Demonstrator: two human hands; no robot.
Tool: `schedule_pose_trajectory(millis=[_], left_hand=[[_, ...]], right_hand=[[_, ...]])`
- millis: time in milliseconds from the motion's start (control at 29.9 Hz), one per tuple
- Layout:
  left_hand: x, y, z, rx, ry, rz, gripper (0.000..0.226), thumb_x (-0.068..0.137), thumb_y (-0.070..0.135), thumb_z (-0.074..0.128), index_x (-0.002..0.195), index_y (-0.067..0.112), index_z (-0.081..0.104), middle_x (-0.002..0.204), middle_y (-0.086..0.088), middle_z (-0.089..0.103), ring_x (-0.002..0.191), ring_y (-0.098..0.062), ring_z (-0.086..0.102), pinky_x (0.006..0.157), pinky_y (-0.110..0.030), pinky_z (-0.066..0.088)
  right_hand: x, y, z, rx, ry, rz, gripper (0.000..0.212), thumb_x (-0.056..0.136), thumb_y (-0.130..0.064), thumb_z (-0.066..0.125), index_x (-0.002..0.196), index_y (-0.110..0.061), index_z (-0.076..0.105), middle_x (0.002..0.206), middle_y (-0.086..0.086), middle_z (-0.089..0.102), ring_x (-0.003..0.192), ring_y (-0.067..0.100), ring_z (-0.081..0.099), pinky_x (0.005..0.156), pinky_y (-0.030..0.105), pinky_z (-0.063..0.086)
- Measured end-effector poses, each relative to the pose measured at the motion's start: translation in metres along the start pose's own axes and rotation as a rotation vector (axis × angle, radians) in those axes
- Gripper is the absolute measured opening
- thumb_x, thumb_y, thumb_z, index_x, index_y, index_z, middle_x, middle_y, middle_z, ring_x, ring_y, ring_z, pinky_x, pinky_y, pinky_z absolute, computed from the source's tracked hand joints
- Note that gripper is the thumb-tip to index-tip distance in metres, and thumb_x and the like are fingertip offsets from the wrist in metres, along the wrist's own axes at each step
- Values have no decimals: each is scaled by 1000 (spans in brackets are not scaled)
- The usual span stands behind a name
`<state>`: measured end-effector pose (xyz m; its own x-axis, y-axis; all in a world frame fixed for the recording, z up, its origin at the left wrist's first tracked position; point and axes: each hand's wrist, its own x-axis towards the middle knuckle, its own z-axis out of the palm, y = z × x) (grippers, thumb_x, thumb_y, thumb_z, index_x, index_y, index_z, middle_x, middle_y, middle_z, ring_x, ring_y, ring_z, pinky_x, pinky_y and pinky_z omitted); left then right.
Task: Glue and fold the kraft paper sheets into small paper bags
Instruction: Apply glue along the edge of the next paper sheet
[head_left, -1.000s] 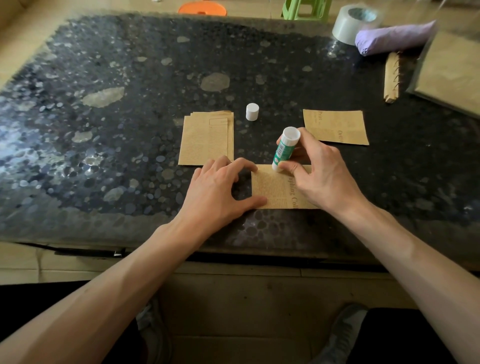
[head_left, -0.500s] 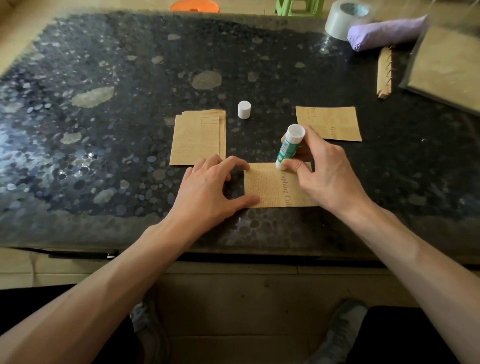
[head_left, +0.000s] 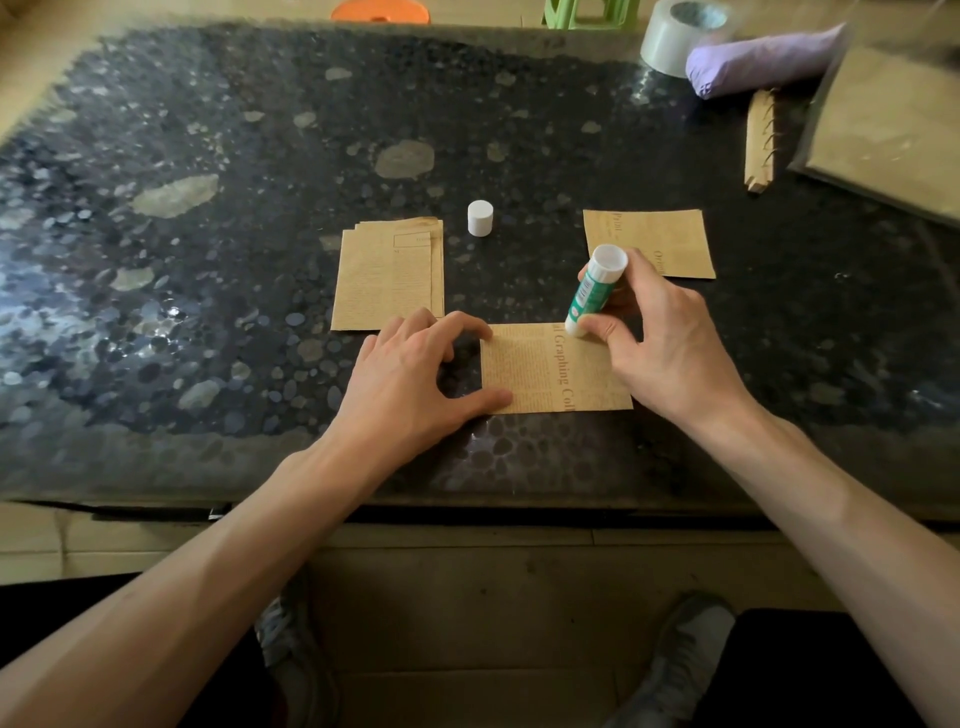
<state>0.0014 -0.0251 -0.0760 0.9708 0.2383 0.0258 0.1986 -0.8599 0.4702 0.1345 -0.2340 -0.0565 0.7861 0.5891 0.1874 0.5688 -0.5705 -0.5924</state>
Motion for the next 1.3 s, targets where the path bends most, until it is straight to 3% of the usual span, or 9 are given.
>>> schedule_pose_trajectory(millis=[167, 501, 668, 935, 1069, 1203, 1303], left_hand=[[0, 0, 1, -3, 3, 5, 64, 72, 77, 61, 127, 46, 53, 91, 24, 39, 99, -7, 44, 88, -30, 32], [0, 1, 0, -3, 7, 5, 65, 72, 77, 59, 128, 45, 53, 93, 21, 40, 100, -7, 44, 89, -31, 32], [-1, 1, 0, -1, 13, 9, 64, 73, 77, 60, 127, 45, 53, 94, 20, 41, 99, -7, 45, 88, -30, 31], [-1, 1, 0, 2, 12, 6, 62, 73, 76, 62, 127, 45, 54, 92, 23, 39, 98, -8, 45, 87, -30, 31], [0, 1, 0, 4, 7, 3, 64, 72, 78, 60, 127, 46, 53, 94, 20, 42, 98, -8, 45, 88, -30, 31], [0, 1, 0, 2, 3, 2, 64, 72, 77, 61, 127, 45, 53, 97, 16, 46, 98, -8, 46, 88, -30, 32], [0, 1, 0, 10, 10, 5, 64, 72, 77, 62, 127, 46, 53, 96, 17, 45, 98, -8, 45, 87, -30, 31]], right_hand=[[-1, 3, -4, -6, 11, 19, 43, 96, -16, 75, 133, -13, 53, 117, -14, 54, 107, 0, 51, 75, -7, 37], [-4, 4, -11, -58, 19, 54, 44, 95, -17, 74, 133, -12, 53, 129, 5, 66, 119, 17, 61, 74, 0, 37], [-7, 5, -14, -72, 35, 51, 42, 95, -16, 74, 131, -10, 54, 126, 7, 68, 118, 24, 64, 88, 22, 45], [-6, 6, -18, -81, 23, 88, 45, 96, -15, 73, 135, -10, 51, 132, 6, 64, 124, 21, 60, 91, 21, 43], [-2, 11, -25, 77, 60, 183, 43, 97, -16, 71, 136, -16, 52, 124, -9, 57, 117, 6, 55, 93, 22, 47], [2, 16, -35, 330, 216, 280, 41, 97, -21, 73, 135, -17, 55, 128, -2, 64, 117, 7, 64, 98, 23, 54], [3, 12, -31, 461, 213, 299, 37, 95, -29, 76, 126, -17, 61, 118, -2, 68, 111, 7, 67, 95, 25, 56]])
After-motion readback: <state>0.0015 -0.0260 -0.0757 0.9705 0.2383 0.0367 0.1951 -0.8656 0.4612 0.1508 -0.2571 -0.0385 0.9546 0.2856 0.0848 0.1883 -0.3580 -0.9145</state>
